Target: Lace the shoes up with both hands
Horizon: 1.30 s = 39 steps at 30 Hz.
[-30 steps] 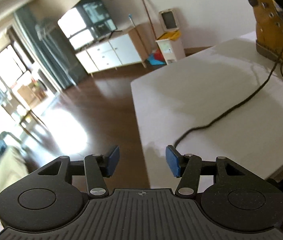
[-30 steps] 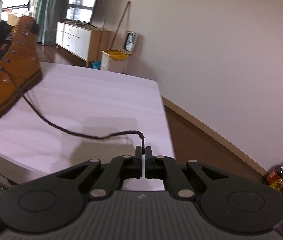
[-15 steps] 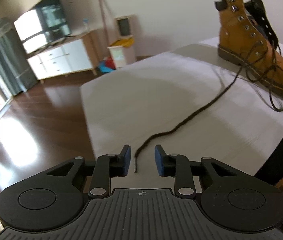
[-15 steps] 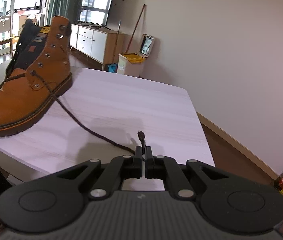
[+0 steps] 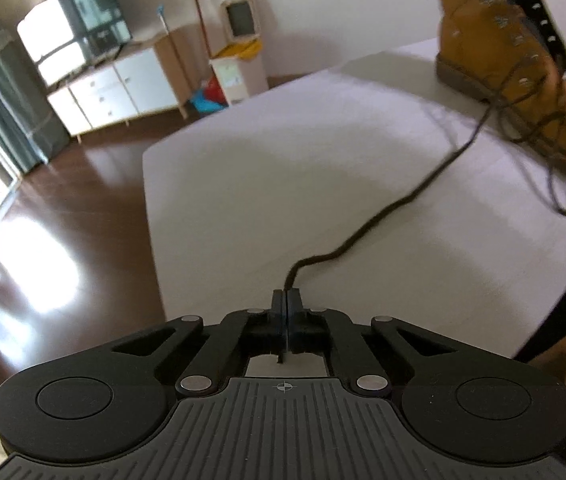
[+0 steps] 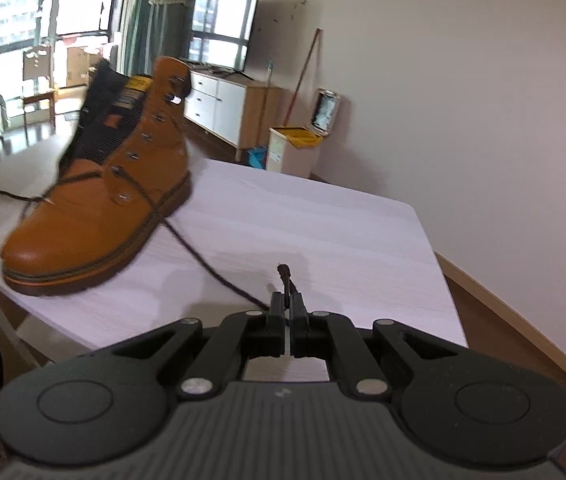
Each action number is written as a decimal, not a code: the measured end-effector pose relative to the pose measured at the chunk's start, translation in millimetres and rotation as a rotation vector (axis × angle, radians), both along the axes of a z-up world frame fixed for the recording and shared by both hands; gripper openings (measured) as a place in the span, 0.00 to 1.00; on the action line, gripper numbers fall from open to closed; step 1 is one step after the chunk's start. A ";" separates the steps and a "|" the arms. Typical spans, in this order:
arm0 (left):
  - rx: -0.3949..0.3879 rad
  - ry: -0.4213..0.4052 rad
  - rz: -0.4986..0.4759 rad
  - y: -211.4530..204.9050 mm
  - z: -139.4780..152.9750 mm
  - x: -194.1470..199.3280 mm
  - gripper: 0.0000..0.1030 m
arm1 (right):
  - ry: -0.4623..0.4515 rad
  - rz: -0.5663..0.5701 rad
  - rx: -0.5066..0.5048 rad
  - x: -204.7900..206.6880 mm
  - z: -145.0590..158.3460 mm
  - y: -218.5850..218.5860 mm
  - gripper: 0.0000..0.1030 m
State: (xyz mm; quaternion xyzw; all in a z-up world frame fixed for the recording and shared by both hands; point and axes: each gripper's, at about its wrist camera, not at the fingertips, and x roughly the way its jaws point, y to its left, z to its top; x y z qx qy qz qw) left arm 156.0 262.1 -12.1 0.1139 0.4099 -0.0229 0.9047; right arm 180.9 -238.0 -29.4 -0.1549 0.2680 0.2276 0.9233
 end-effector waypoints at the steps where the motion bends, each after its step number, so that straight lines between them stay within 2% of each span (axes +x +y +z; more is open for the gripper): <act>1: -0.029 -0.035 0.007 -2.6 9.9 -11.8 0.00 | -0.003 0.011 0.005 -4.7 1.9 3.1 0.02; 5: -0.100 -0.147 -0.010 -11.8 43.0 -48.0 0.00 | -0.007 0.061 0.031 -24.4 12.5 15.3 0.02; 9: -0.215 -0.280 -0.088 -22.1 89.0 -70.7 0.00 | 0.008 0.080 0.108 -35.2 31.1 20.7 0.02; 12: -0.264 -0.358 -0.179 -29.3 120.6 -65.1 0.00 | 0.016 0.096 0.184 -37.0 57.2 32.3 0.02; 16: -0.294 -0.423 -0.273 -40.4 155.1 -42.3 0.00 | 0.004 0.102 0.229 -26.6 87.3 40.7 0.02; 20: -0.299 -0.401 -0.255 -41.8 187.3 -24.9 0.00 | 0.012 0.061 0.258 -12.0 121.4 35.1 0.02; 24: -0.308 -0.312 -0.127 -27.6 230.2 -29.4 0.00 | 0.058 -0.009 0.220 4.2 183.1 16.8 0.02; 26: -0.303 -0.300 -0.062 -18.1 258.7 -37.9 0.00 | 0.065 -0.032 0.200 5.2 207.7 8.0 0.02; 28: -0.298 -0.319 -0.001 -7.3 293.6 -47.5 0.00 | 0.060 -0.066 0.186 4.3 248.3 -7.5 0.02; 31: -0.249 -0.388 0.065 4.9 348.2 -64.5 0.00 | 0.022 -0.103 0.183 -0.7 290.4 -23.6 0.02; 34: -0.206 -0.449 0.067 1.6 383.0 -77.6 0.00 | -0.056 -0.138 0.178 -17.2 329.0 -39.5 0.02; 36: -0.210 -0.433 0.032 -6.0 383.2 -78.7 0.00 | -0.097 -0.160 0.182 -29.6 346.5 -48.9 0.02; 39: -0.210 -0.362 -0.008 -17.4 364.3 -74.5 0.00 | -0.095 -0.167 0.193 -41.3 347.0 -53.4 0.02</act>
